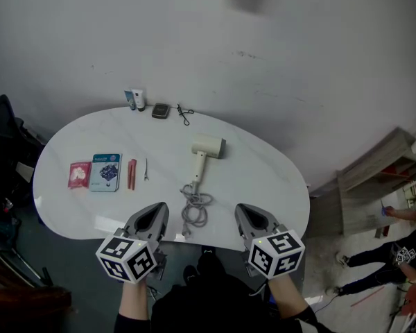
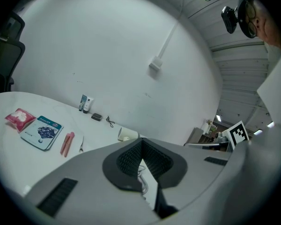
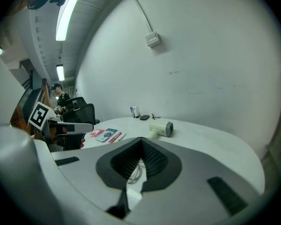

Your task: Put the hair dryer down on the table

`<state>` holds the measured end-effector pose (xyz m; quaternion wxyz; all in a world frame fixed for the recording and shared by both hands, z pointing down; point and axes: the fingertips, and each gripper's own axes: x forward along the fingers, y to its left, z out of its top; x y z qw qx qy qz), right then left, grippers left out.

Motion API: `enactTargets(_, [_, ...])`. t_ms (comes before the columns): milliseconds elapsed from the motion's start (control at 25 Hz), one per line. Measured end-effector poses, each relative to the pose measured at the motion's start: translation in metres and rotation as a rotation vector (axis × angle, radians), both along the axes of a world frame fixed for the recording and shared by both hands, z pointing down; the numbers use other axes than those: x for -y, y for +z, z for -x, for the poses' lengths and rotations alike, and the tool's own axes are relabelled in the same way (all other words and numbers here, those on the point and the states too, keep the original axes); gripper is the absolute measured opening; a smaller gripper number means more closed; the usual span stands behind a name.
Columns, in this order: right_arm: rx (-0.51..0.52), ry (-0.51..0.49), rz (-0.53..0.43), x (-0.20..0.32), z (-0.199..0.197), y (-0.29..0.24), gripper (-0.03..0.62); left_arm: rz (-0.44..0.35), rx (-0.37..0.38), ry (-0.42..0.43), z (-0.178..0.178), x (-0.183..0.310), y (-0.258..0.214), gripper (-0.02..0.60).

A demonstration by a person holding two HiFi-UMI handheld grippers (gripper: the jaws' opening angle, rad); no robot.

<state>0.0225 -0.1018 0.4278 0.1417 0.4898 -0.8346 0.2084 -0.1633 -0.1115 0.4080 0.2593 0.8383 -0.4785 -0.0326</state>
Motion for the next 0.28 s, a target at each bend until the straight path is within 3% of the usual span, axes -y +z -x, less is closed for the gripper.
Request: enactTargets(280, [0.008, 0.0, -0.006, -0.017, 0.002, -0.005, 0.002, -0.002, -0.003, -0.005, 0.009, -0.016, -0.004, 0.008])
